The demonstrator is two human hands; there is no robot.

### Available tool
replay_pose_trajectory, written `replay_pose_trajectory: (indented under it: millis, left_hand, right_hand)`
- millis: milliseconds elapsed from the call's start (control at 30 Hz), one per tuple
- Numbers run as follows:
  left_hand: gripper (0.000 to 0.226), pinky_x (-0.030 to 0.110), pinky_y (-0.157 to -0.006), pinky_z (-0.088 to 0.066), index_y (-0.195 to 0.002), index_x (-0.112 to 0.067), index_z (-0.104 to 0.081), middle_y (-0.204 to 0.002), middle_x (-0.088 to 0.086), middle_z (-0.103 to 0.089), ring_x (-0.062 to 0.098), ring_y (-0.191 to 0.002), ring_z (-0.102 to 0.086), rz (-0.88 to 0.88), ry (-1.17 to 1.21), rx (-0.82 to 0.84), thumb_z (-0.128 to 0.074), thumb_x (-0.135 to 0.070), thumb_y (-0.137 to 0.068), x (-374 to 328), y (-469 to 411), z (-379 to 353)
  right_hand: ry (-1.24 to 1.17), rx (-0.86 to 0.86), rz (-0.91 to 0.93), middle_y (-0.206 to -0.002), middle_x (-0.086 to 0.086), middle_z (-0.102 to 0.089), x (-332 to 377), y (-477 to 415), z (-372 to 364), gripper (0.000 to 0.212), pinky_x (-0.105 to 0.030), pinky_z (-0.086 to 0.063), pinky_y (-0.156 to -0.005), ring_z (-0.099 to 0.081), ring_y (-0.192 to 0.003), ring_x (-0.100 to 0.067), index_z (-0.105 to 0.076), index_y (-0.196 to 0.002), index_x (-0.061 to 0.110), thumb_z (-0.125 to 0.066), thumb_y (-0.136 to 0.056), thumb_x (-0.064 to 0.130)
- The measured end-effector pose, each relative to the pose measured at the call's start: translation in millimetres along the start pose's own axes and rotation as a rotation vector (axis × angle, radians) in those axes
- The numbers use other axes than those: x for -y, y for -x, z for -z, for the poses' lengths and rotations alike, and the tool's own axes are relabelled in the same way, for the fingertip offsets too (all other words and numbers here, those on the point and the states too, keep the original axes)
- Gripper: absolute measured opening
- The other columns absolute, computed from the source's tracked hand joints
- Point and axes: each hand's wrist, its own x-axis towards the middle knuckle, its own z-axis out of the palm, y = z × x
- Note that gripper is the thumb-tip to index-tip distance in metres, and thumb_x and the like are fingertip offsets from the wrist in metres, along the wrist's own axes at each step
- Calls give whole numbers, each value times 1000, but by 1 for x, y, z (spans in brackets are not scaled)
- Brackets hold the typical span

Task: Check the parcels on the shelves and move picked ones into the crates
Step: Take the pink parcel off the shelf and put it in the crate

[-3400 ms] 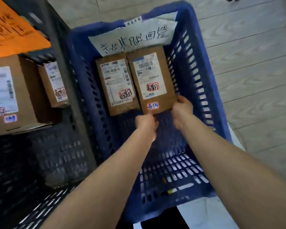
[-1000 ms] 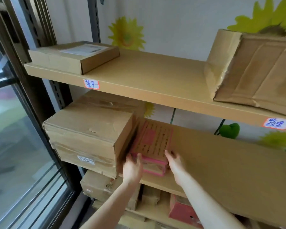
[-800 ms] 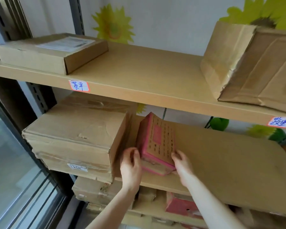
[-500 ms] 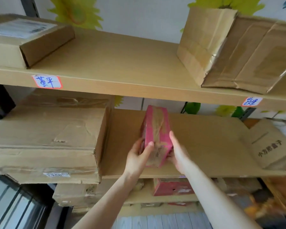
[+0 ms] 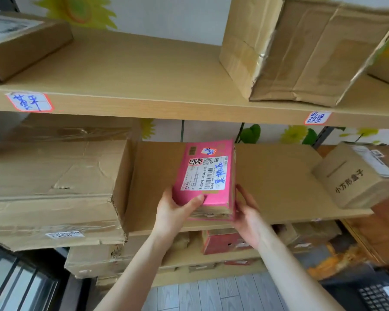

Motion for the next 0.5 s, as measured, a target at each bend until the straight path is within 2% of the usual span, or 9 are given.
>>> replay_pose_trajectory:
  millis: [133,200,267,333,433,500]
  left_hand:
    - [26,28,-74,-50,-94,-20,-52,-94,-1,-63,14,-84,-61,-17,62,-117,-71,-25,-78,2,1,-6]
    - [17,40,-73,-49,-84,-19,-52,-88,3,-61,22,-81,-58,0,124,-99,-68,-20,-79,2,1,-14]
    - [17,49,-77,-50,-82,-19,-50,-88,6,-60,26,-82,-58,32,126,-9,-67,-19,-79,1,4,-31]
    - [19,48,-73,-51,-81,-19,-49,-87,4,-60,25,-81,-59,37,102,128,-67,-18,-79,3,15,-55]
    - [17,43,-65,-49,-83,-20,-49,-88,3,-60,26,-83,-59,68,45,321,-66,-16,-79,15,47,-102]
    - [17,48,-70,-51,-86,-18,-51,-91,5,-60,28,-86,-59,114,11,452,-66,-14,-79,23,75,-141]
  right_hand:
    - [133,-140,-7,-105,-13,-71,8,10,3,33,-37,-47,-75,-59,-94,-27,-56,-120,17,-43,-94,1]
    - [233,-209,-7,-113,-21,-65,10,24,9,25,-38,-46,-78,-57,-95,-25,-58,-117,13,-46,-96,18]
    - [292,-267,2,-118,-14,-66,12,42,20,42,-42,-44,-94,-61,-105,-25,-59,-119,18,-46,-91,46]
    - [249,-352,52,-123,-6,-63,13,68,40,60,-45,-39,-105,-58,-114,-24,-58,-123,23,-49,-78,61]
    - [133,-511,125,-120,-6,-65,10,123,79,66,-45,-44,-101,-61,-111,-23,-61,-120,20,-56,-68,60]
    - [51,-628,163,-118,-10,-66,8,164,112,59,-49,-40,-104,-60,-113,-29,-63,-118,16,-57,-73,54]
